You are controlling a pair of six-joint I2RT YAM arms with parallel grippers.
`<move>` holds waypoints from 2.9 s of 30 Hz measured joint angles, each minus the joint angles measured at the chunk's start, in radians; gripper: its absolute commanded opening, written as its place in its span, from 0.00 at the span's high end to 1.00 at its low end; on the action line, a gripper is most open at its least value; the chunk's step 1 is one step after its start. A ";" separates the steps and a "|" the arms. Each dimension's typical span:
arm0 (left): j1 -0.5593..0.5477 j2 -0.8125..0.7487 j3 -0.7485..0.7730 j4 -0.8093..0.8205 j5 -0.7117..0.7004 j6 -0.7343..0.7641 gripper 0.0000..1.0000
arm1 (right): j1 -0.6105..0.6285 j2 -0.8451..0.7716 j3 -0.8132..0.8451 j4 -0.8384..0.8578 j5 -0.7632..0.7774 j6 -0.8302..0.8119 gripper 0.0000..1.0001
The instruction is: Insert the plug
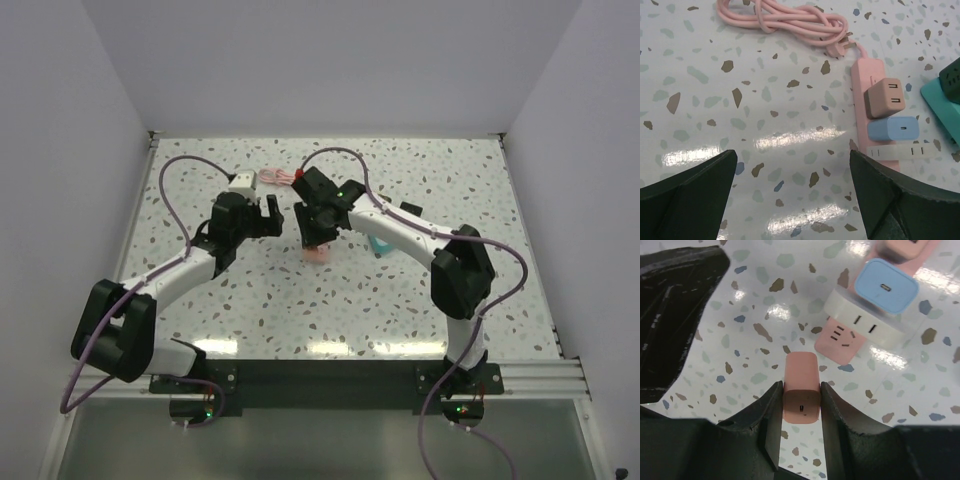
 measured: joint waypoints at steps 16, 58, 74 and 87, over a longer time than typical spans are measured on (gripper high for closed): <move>0.094 0.000 -0.052 0.013 0.189 0.033 0.00 | -0.022 0.134 0.236 -0.256 0.095 0.084 1.00; 0.105 0.000 -0.067 0.023 0.214 0.034 0.00 | -0.023 0.202 0.213 -0.158 0.193 0.195 1.00; 0.109 0.002 -0.067 0.020 0.203 0.035 0.00 | -0.026 0.194 0.196 -0.156 0.205 0.232 1.00; 0.109 0.002 -0.067 0.019 0.202 0.035 0.00 | -0.023 0.173 0.147 -0.108 0.235 0.254 1.00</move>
